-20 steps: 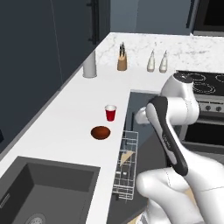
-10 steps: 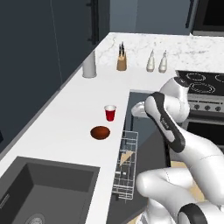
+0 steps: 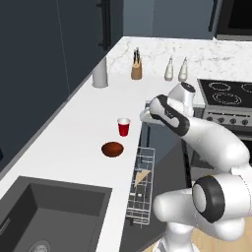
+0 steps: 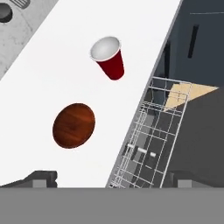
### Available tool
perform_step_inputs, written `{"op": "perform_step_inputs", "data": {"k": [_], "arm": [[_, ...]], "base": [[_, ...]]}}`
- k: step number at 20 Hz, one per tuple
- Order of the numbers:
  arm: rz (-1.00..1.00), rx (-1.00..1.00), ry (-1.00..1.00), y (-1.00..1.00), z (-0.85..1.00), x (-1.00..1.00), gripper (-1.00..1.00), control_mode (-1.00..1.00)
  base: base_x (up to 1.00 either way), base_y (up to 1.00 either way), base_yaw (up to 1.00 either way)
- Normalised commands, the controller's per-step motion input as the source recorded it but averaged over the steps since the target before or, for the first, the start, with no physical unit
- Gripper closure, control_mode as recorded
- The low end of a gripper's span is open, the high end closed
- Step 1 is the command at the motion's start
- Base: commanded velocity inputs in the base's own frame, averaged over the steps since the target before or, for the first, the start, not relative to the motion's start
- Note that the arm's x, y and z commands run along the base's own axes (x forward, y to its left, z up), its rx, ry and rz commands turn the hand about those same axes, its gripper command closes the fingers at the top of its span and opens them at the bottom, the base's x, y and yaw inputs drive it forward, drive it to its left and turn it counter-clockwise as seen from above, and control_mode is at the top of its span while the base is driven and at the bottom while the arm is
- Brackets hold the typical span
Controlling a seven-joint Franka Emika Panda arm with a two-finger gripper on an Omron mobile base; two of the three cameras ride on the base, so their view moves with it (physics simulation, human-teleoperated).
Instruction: Pick up the cup and bowl from the counter, place them in the dishwasher, and close the dishwasher door.
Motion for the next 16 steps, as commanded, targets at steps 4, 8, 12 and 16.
{"op": "perform_step_inputs", "data": {"k": [4, 8, 12, 16], "arm": [[0.00, 0.00, 0.00, 0.02, -0.09, 0.71, -1.00, -1.00], [0.00, 0.00, -0.03, 0.03, -0.17, 0.59, -1.00, -1.00], [0.00, 0.00, 0.00, 0.21, -0.16, 0.49, -1.00, -1.00], [0.00, 0.00, 0.00, 0.19, -0.22, 0.54, -1.00, -1.00]], "base": [[0.00, 0.00, 0.00], [0.00, 0.00, 0.00], [0.00, 0.00, 0.00], [0.00, 0.00, 0.00]]}}
